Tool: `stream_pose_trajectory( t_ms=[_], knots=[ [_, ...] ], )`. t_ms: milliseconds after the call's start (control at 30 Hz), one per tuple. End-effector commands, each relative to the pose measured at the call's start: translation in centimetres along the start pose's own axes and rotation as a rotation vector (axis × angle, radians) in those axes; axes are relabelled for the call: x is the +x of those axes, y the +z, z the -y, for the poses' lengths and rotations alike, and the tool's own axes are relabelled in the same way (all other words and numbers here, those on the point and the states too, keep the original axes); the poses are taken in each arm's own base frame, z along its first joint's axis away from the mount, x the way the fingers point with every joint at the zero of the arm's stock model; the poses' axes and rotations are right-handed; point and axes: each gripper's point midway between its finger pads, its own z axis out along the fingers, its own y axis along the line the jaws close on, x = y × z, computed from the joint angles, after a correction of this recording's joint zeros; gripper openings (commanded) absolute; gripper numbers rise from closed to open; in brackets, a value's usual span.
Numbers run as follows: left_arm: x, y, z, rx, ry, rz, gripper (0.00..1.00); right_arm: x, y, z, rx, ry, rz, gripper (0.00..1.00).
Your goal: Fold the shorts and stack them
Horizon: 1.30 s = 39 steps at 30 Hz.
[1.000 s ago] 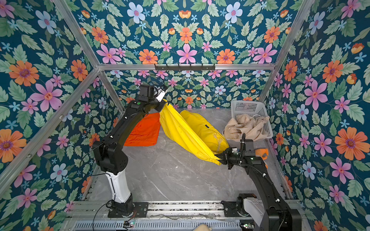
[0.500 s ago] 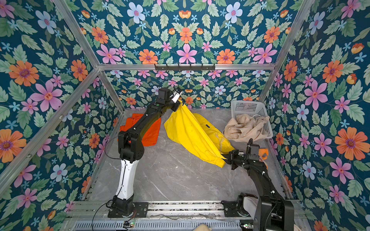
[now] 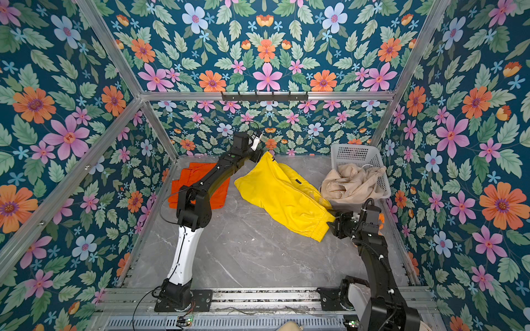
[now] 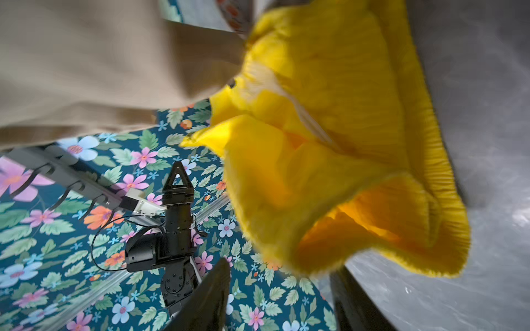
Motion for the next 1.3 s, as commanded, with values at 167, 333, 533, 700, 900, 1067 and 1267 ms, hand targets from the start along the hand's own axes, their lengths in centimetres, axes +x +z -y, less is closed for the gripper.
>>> stream_pose_trajectory(
  t_ms=[167, 333, 533, 700, 900, 1067, 1267],
  knots=[
    [1.7, -6.6, 0.8, 0.055, -0.038, -0.070, 0.68, 0.8, -3.1, 1.3, 0.234, -0.208, 0.100, 0.62],
    [6.2, -5.1, 4.0, 0.180, -0.121, -0.149, 0.65, 4.4, 0.6, 0.8, 0.280, -0.398, -0.021, 0.60],
    [9.5, -0.4, 6.1, 0.263, -0.264, -0.199, 0.64, 6.6, 5.3, 2.7, 0.373, -0.526, -0.113, 0.58],
    [13.4, 2.5, 6.7, 0.262, -0.387, -0.275, 0.63, 5.6, 7.7, 4.8, 0.409, -0.552, -0.122, 0.57],
    [18.2, 1.5, 6.4, 0.230, -0.479, -0.382, 0.62, 4.7, 8.7, 8.3, 0.507, -0.564, -0.139, 0.57],
    [21.7, -2.2, 5.7, 0.168, -0.490, -0.464, 0.62, 4.1, 8.0, 11.7, 0.601, -0.537, -0.143, 0.57],
    [25.1, -8.0, 5.8, 0.121, -0.492, -0.550, 0.62, 4.0, 6.4, 14.5, 0.658, -0.488, -0.169, 0.57]
  ],
)
